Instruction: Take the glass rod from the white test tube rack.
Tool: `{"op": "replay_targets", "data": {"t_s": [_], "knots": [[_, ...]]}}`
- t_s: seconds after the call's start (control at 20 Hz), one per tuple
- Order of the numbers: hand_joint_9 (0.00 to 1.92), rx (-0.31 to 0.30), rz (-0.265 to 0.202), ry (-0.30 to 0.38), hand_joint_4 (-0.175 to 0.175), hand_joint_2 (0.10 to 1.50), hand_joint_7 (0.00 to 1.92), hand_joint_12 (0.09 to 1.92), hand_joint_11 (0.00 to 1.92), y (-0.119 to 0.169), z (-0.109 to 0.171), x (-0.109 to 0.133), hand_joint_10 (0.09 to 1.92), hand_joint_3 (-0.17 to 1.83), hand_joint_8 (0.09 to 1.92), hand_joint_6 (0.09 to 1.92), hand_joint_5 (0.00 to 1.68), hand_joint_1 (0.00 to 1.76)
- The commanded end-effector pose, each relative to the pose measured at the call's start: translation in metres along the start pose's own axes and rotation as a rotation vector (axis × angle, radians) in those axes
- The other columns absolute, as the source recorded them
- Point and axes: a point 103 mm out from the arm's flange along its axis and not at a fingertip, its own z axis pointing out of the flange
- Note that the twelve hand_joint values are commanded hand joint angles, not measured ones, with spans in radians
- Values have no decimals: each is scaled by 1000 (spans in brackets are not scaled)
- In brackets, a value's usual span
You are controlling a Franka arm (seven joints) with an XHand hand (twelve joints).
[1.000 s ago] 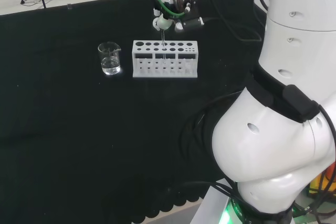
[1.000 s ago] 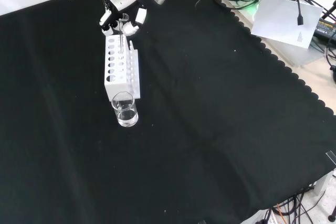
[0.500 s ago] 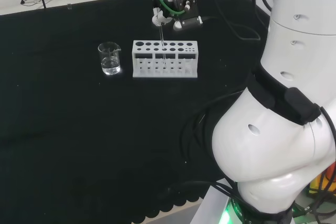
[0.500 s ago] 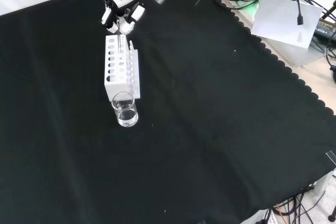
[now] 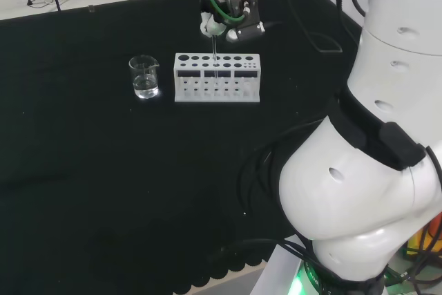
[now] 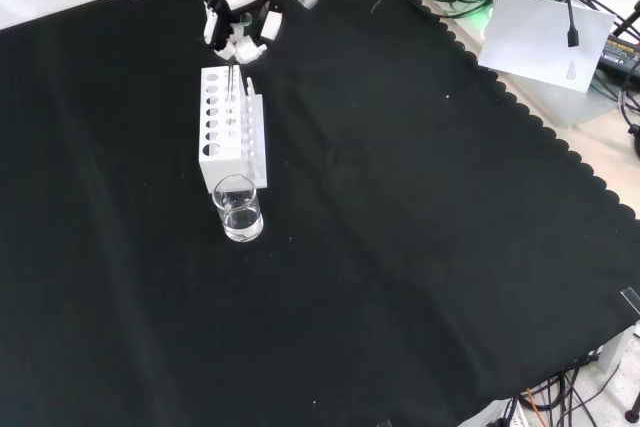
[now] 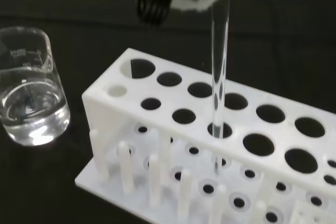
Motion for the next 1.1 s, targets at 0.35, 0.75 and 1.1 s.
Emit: {"op": "replay_targets", "data": {"t_s": [0.35, 0.75, 1.1], "knots": [[1849, -101, -12, 2, -175, 574, 1552, 728, 1808, -25, -54, -6, 788, 907, 1051, 956, 1175, 1213], [1852, -127, -24, 24, -175, 571, 1553, 729, 1812, -27, -67, -8, 783, 910, 1049, 955, 1177, 1213], [1853, -190, -53, 34, -175, 569, 1552, 729, 1813, -34, -104, 10, 779, 913, 1049, 953, 1179, 1213]]}}
